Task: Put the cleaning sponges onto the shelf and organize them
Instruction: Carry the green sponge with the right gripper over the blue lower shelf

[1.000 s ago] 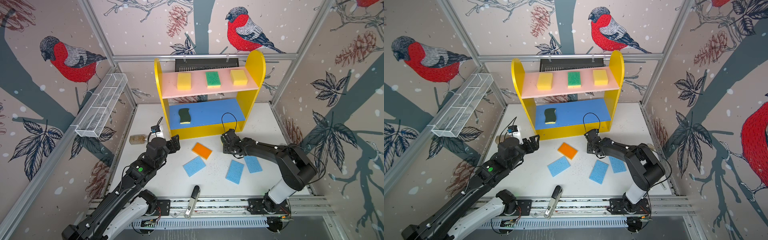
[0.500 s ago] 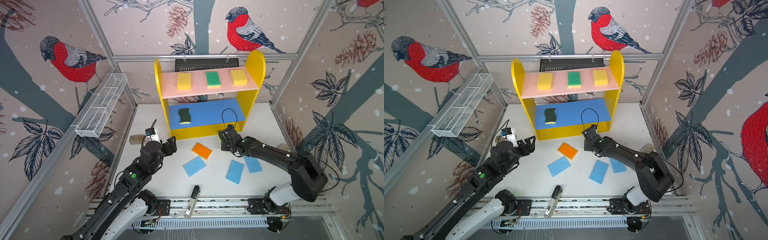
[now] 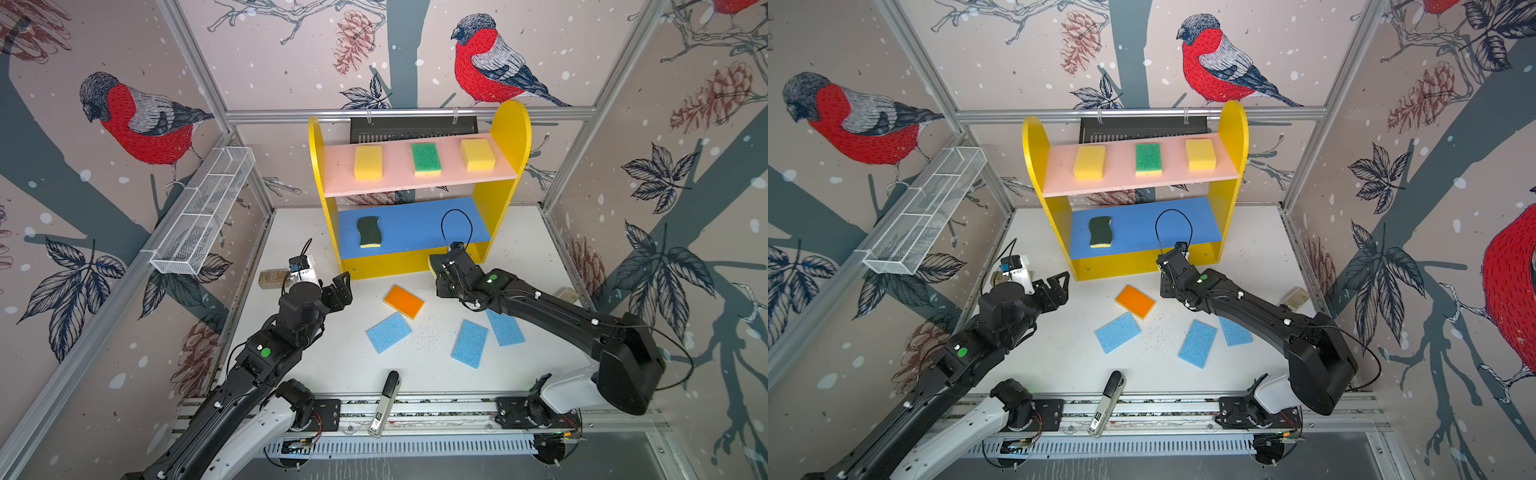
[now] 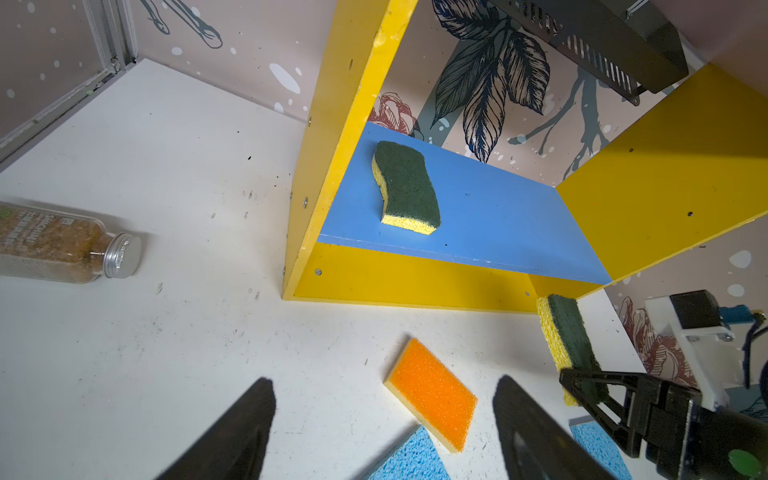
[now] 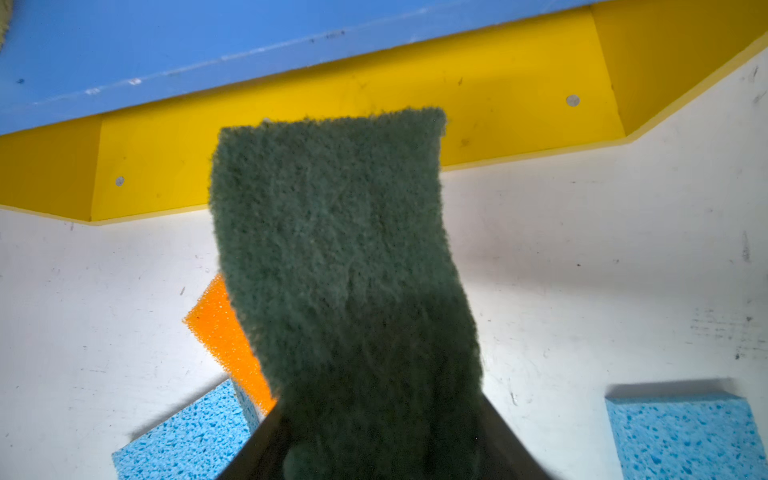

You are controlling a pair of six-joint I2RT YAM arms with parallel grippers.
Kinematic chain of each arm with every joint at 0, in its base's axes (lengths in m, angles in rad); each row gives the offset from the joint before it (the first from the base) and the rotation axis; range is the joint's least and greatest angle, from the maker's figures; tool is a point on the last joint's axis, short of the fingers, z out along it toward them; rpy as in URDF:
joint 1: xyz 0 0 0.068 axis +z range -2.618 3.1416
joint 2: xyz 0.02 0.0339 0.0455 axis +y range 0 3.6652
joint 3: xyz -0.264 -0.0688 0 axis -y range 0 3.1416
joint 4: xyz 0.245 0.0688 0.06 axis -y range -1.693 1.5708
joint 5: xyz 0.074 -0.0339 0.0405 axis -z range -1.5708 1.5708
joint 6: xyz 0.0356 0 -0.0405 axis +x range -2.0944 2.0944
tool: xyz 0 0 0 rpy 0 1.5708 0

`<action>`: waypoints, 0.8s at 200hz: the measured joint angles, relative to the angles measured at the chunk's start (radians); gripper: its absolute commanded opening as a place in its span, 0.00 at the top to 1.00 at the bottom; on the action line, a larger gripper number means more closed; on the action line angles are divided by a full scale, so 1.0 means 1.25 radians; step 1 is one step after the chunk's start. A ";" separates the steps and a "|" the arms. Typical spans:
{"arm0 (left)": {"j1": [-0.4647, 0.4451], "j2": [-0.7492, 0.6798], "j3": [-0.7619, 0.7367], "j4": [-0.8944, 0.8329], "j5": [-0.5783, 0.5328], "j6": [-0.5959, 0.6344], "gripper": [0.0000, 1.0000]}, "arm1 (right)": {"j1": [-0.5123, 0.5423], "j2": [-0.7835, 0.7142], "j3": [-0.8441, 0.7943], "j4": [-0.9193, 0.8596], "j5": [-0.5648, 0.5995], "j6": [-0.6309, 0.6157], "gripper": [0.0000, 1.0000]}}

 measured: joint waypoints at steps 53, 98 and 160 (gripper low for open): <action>0.000 -0.003 0.000 -0.002 -0.006 0.003 0.17 | 0.011 0.009 0.078 -0.025 0.008 -0.002 0.39; 0.000 -0.009 0.000 -0.014 -0.020 0.013 0.17 | 0.016 0.050 0.142 -0.039 0.011 -0.022 0.37; 0.000 -0.010 0.000 -0.018 -0.027 0.015 0.17 | 0.018 0.116 0.243 -0.056 0.032 -0.061 0.36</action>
